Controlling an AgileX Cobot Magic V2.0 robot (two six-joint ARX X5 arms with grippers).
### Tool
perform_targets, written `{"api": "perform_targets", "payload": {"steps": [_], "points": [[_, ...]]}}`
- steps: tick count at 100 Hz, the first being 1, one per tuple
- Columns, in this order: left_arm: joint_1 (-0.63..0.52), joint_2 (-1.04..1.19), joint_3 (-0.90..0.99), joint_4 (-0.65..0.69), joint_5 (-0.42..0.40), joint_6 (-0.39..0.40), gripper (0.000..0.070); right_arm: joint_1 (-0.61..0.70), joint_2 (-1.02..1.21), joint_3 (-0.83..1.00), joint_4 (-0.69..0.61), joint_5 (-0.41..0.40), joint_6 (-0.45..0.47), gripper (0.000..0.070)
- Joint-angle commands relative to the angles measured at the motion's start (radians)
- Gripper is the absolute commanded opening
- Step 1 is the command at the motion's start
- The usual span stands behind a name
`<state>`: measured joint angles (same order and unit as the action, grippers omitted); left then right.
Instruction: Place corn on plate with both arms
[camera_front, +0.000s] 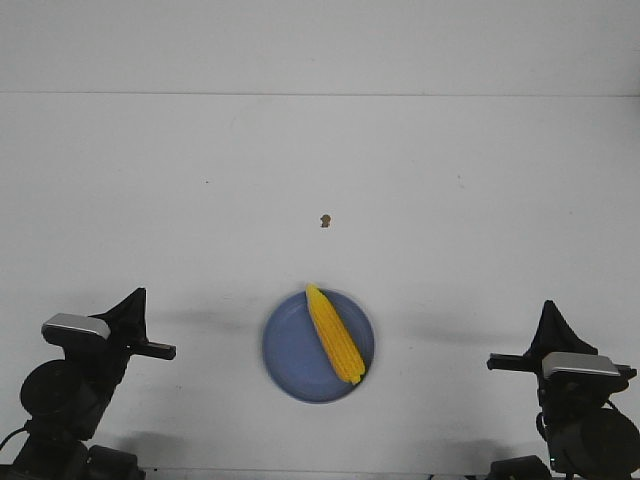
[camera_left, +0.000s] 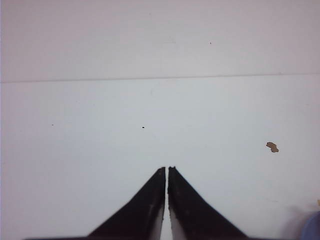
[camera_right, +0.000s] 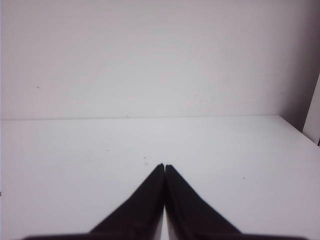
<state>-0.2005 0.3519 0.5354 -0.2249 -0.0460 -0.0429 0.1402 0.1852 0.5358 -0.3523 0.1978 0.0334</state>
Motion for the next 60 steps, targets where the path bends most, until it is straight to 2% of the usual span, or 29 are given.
{"api": "perform_targets", "payload": {"steps": [1, 35, 39, 60], "points": [[-0.001, -0.001, 0.013, 0.01, 0.0, -0.002, 0.0013, 0.0, 0.002, 0.006, 0.015, 0.002, -0.004, 0.0], [0.0, -0.032, 0.005, 0.02, 0.0, 0.015, 0.0013, 0.0, 0.002, 0.006, 0.015, 0.002, -0.004, 0.0], [0.0, -0.052, -0.012, 0.055, 0.0, 0.04, 0.0013, 0.0, 0.002, 0.006, 0.015, 0.002, -0.004, 0.0], [0.025, -0.204, -0.237, 0.287, -0.002, 0.034, 0.0013, 0.0, 0.002, 0.006, 0.015, 0.002, -0.004, 0.0]]}}
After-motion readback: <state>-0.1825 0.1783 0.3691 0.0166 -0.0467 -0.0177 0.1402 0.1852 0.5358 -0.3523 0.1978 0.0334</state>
